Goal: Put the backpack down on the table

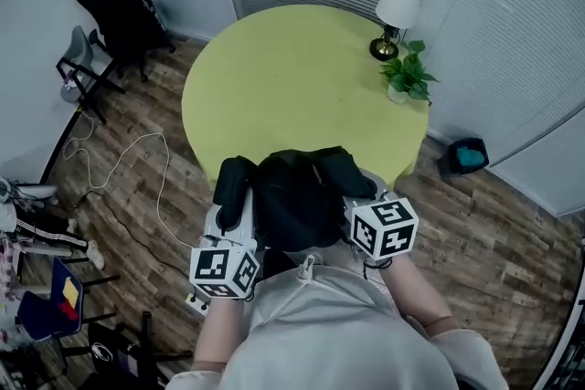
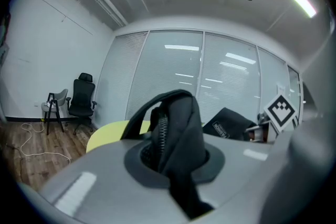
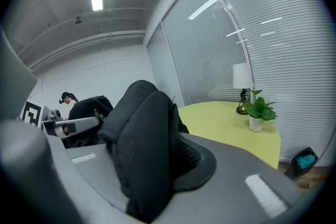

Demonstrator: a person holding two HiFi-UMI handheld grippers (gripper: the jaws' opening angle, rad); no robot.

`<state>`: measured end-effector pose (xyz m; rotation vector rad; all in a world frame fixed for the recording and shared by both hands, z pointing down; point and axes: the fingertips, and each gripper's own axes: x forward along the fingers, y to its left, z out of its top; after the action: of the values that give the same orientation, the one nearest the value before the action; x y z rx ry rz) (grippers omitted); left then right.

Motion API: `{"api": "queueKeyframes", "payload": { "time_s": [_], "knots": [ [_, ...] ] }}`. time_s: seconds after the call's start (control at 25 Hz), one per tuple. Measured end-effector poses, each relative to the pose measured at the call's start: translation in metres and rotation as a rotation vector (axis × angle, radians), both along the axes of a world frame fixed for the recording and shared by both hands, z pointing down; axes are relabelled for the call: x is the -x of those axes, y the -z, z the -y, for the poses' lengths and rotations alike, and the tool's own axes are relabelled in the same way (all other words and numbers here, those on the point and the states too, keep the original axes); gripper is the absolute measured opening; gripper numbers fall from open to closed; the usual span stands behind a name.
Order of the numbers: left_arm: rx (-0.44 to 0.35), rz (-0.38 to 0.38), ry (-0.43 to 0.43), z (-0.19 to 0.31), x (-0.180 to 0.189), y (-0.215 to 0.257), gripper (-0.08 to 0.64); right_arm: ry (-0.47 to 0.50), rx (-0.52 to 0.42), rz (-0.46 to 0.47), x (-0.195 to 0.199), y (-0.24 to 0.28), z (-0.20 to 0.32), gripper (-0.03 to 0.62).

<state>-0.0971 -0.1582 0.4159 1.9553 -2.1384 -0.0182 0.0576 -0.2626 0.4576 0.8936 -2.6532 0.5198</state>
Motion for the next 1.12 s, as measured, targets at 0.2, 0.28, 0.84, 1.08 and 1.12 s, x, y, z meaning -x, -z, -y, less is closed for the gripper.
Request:
{"api": "queueKeyframes", "payload": {
  "time_s": [0.2,0.28,0.84,1.08,1.12],
  "knots": [
    [0.028,-0.002,-0.016,0.039,0.023,-0.008,0.034,-0.028,0.036,0.004,0.016,-0.011,0.034,0.032],
    [0.037,-0.005,-0.023,0.058,0.035,-0.01,0.034,-0.036,0.042,-0.002,0.026,-0.013,0.048,0.032],
    [0.057,0.014,-0.204,0.219,0.142,-0.012,0.034,-0.214,0.055,-0.021,0.117,-0.012,0.179,0.034],
    [0.057,0.037,-0.274,0.273,0.188,-0.021,0.034,-0.28,0.046,-0.05,0.162,-0.017,0.225,0.035],
    [0.059,0.033,-0.282,0.282,0.195,-0.025,0.034,-0.29,0.046,-0.055,0.168,-0.019,0.232,0.035]
  ]
}}
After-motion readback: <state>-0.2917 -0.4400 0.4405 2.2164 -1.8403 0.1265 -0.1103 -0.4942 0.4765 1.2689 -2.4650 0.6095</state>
